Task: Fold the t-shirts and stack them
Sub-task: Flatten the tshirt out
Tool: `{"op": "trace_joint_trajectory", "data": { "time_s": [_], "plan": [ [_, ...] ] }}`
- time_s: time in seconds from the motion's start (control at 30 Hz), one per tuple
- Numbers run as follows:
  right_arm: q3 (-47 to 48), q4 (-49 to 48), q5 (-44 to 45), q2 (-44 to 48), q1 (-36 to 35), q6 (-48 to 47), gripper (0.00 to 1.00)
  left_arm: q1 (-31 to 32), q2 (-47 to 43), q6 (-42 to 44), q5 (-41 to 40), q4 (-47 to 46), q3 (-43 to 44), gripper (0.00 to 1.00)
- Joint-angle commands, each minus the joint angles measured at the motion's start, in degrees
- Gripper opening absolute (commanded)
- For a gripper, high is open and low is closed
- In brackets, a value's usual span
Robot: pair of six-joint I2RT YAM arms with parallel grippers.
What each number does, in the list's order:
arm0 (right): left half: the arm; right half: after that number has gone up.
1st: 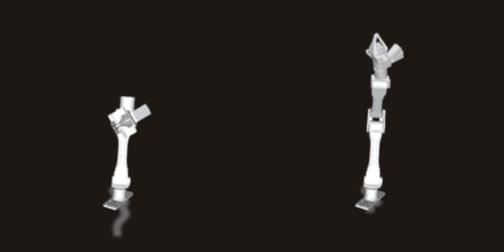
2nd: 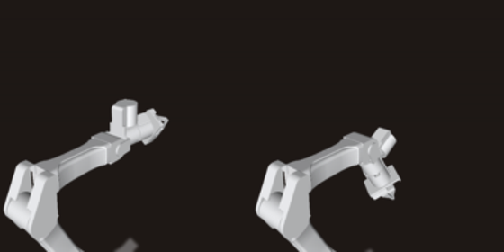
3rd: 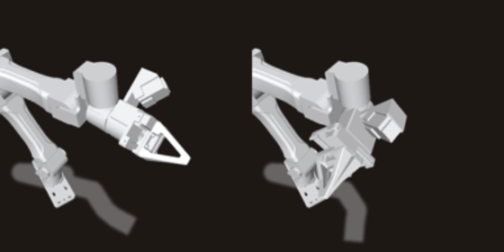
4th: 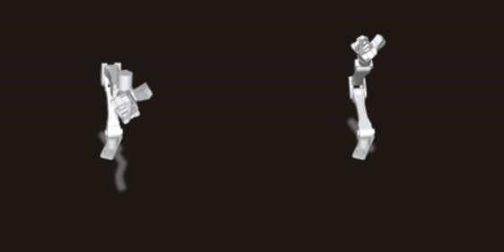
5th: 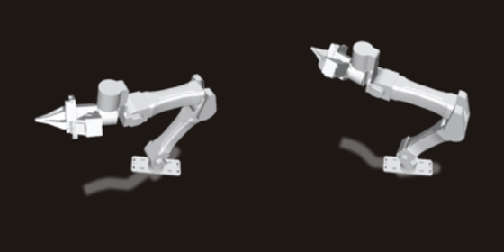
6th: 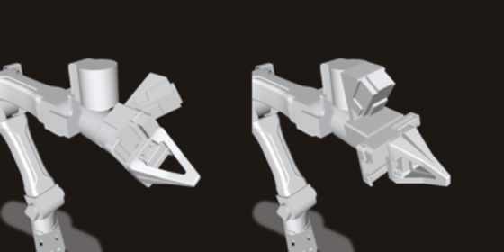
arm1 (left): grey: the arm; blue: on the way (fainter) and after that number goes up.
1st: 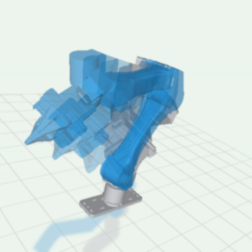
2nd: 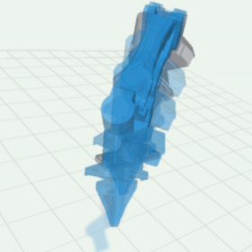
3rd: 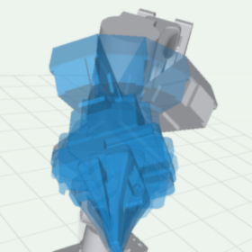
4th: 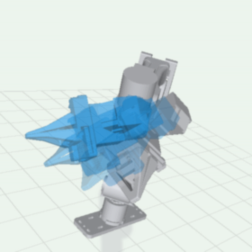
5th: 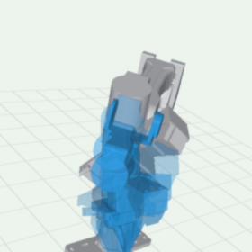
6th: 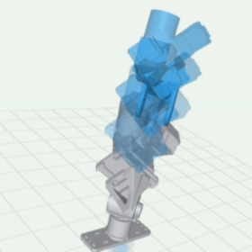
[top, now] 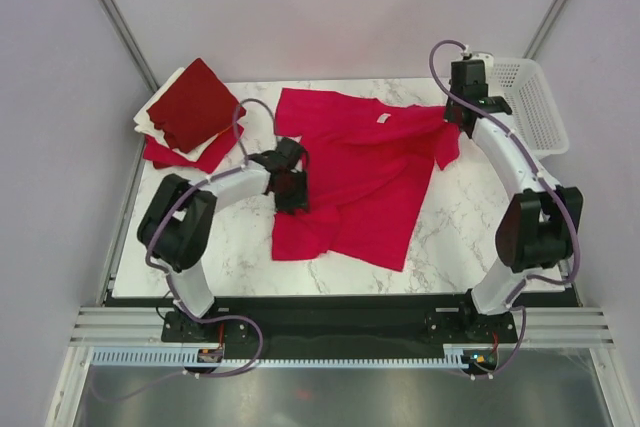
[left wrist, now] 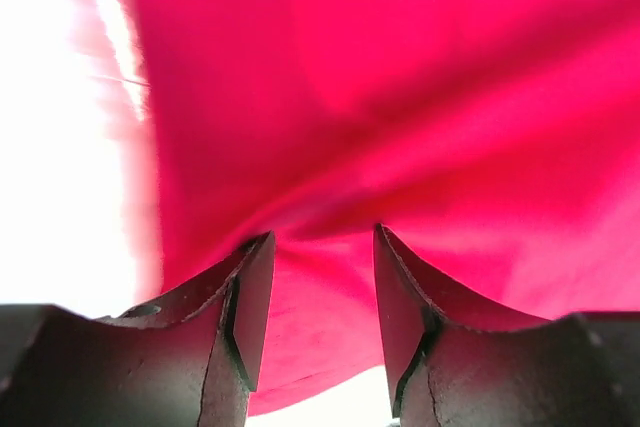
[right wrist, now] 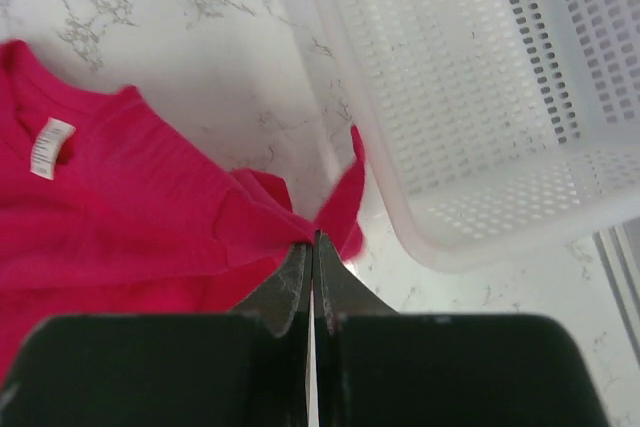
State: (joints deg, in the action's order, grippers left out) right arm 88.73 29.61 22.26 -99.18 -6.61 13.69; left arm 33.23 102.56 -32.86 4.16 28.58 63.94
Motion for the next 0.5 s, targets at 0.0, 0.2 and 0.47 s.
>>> {"op": "trace_joint_trajectory", "data": {
  "time_s": [0.0, 0.2, 0.47],
  "plan": [
    [-6.4, 2.3, -4.1, 9.5, 0.1, 6.8, 0.00, -11.3, -3.5, 6.9, -4.7, 7.8, 4.3, 0.52],
    [-27.2, 0.6, -17.1, 25.2, 0.1, 15.6, 0.00, -14.2, 0.8, 14.6, -16.1, 17.7, 22.5, 0.60],
    [-36.7, 3.3, -18.0, 36.9, -0.5, 14.1, 0.06, 9.9, -13.6, 5.3, -17.8, 19.7, 16.4, 0.93]
  ]
}}
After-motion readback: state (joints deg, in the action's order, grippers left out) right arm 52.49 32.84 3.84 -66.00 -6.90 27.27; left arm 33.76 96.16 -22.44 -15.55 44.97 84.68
